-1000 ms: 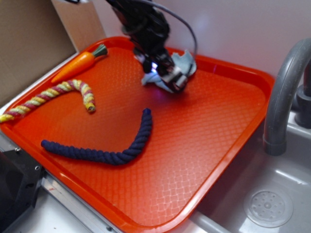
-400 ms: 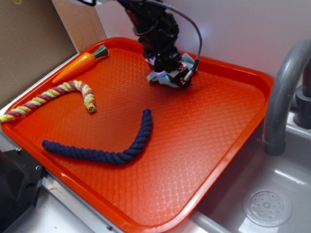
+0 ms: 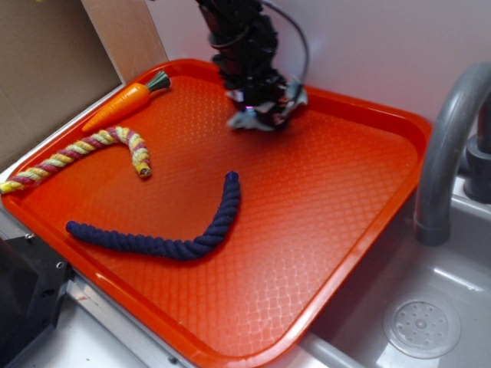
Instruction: Grab the blue cloth.
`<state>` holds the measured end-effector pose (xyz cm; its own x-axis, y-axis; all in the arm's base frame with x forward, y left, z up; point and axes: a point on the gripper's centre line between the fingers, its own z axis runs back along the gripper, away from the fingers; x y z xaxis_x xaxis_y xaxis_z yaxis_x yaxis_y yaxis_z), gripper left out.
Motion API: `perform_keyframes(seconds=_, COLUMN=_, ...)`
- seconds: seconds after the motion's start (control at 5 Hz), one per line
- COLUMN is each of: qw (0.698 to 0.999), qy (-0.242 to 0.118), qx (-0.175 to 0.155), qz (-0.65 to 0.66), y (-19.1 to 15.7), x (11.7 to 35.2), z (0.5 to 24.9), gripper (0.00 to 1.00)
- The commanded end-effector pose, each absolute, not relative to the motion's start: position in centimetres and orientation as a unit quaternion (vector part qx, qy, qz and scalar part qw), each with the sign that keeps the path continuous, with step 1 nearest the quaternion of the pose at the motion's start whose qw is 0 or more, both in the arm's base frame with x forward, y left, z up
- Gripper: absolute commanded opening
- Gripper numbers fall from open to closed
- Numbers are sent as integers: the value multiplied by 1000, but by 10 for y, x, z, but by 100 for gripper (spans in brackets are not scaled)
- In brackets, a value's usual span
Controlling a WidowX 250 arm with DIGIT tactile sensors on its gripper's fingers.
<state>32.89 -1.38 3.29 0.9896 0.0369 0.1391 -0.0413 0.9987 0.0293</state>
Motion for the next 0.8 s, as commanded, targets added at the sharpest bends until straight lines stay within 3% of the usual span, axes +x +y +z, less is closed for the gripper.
perform_keyframes(seconds=0.0, qw=986, qy=-50, qx=75, qz=141, y=-8, x=282, z=158, gripper=0)
perform_keyframes(seconds=0.2, qw=986, qy=-52, qx=43, qz=150, y=6, x=263, z=208, gripper=0)
perform_keyframes(seconds=0.4, qw=990, qy=-42, qx=28, qz=132, y=8, x=262, z=258, gripper=0)
perform_keyframes(seconds=0.6, qw=981, qy=-51, qx=67, qz=172, y=4, x=260, z=269, gripper=0)
